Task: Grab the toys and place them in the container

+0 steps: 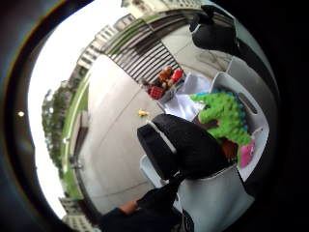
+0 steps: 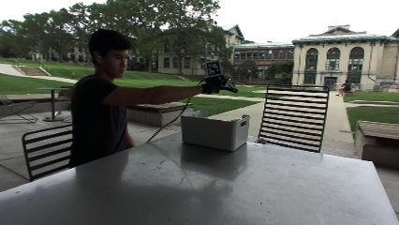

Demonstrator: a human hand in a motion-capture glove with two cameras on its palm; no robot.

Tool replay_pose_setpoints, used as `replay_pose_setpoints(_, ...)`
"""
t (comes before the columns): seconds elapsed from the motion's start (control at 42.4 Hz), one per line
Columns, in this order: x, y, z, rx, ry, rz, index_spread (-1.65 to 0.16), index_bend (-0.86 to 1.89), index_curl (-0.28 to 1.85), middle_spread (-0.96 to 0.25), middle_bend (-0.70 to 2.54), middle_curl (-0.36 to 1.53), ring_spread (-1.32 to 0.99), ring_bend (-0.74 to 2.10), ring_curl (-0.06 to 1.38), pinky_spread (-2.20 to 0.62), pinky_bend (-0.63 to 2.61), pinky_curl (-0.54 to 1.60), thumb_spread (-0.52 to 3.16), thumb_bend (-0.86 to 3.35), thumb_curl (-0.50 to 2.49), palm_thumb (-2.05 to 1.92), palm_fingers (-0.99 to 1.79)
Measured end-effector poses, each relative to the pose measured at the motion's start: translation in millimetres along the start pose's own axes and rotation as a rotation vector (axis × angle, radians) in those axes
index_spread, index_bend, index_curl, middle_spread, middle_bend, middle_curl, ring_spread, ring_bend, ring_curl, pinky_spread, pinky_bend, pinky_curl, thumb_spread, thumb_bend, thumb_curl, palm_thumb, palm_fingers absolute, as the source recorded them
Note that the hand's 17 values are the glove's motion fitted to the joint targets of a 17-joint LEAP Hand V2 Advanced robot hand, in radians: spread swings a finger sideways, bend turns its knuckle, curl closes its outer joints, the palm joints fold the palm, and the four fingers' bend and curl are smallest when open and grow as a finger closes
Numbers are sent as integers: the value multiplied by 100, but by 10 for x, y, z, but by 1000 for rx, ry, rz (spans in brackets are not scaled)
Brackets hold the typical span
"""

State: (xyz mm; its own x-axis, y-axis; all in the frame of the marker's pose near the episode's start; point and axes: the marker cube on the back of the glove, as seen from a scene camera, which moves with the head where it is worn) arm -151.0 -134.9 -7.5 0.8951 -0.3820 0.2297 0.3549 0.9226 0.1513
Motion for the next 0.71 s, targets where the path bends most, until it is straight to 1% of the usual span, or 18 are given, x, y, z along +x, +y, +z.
replay_pose_setpoints(0.118, 318, 181, -130, -9, 74, -13, -40, 48, 68, -22, 78, 49, -28, 97, 32, -13, 102, 43, 123, -6, 24, -7, 5)
replay_pose_setpoints(0.189, 577, 316, -221, -12, 111, 48, -40, 49, 67, -22, 75, 48, -29, 94, 30, -11, 98, 41, 121, -6, 24, -7, 4)
replay_pose_setpoints(0.283, 769, 565, -336, -20, 54, -4, -41, 51, 67, -22, 73, 47, -28, 89, 29, -9, 89, 38, 120, -5, 23, -7, -2)
replay_pose_setpoints(0.377, 1085, 780, -383, -13, 136, 97, -41, 51, 66, -20, 72, 46, -26, 86, 28, -6, 79, 35, 123, -4, 22, -5, -5)
replay_pose_setpoints(0.448, 1130, 958, -396, -10, 165, 135, -40, 51, 65, -19, 70, 46, -25, 83, 27, -5, 75, 34, 125, -4, 22, -4, -5)
replay_pose_setpoints(0.472, 1066, 1031, -398, -11, 166, 123, -40, 50, 64, -19, 70, 46, -25, 82, 26, -5, 74, 33, 125, -4, 22, -5, -5)
replay_pose_setpoints(0.495, 978, 1120, -402, -14, 155, 76, -40, 49, 64, -19, 69, 45, -25, 81, 26, -5, 73, 33, 125, -4, 22, -5, -5)
replay_pose_setpoints(0.566, 811, 1395, -441, -30, 45, -178, -39, 47, 63, -18, 67, 45, -25, 77, 25, -4, 72, 32, 126, -4, 21, -5, -5)
replay_pose_setpoints(0.59, 829, 1455, -449, -35, 27, -200, -39, 46, 62, -18, 66, 44, -25, 75, 24, -4, 73, 32, 126, -4, 21, -5, -6)
replay_pose_setpoints(0.613, 892, 1506, -451, -42, 35, -156, -38, 45, 62, -17, 65, 44, -25, 74, 24, -4, 72, 32, 126, -4, 21, -5, -6)
replay_pose_setpoints(0.66, 1114, 1632, -445, -57, 101, 39, -38, 43, 61, -17, 64, 44, -25, 71, 23, -4, 71, 32, 127, -4, 21, -5, -6)
replay_pose_setpoints(0.684, 1229, 1716, -442, -64, 129, 113, -37, 43, 61, -16, 63, 43, -25, 70, 23, -4, 71, 32, 127, -4, 20, -6, -6)
replay_pose_setpoints(0.708, 1329, 1803, -442, -68, 146, 153, -37, 42, 60, -16, 62, 43, -25, 69, 23, -4, 71, 32, 127, -4, 20, -5, -5)
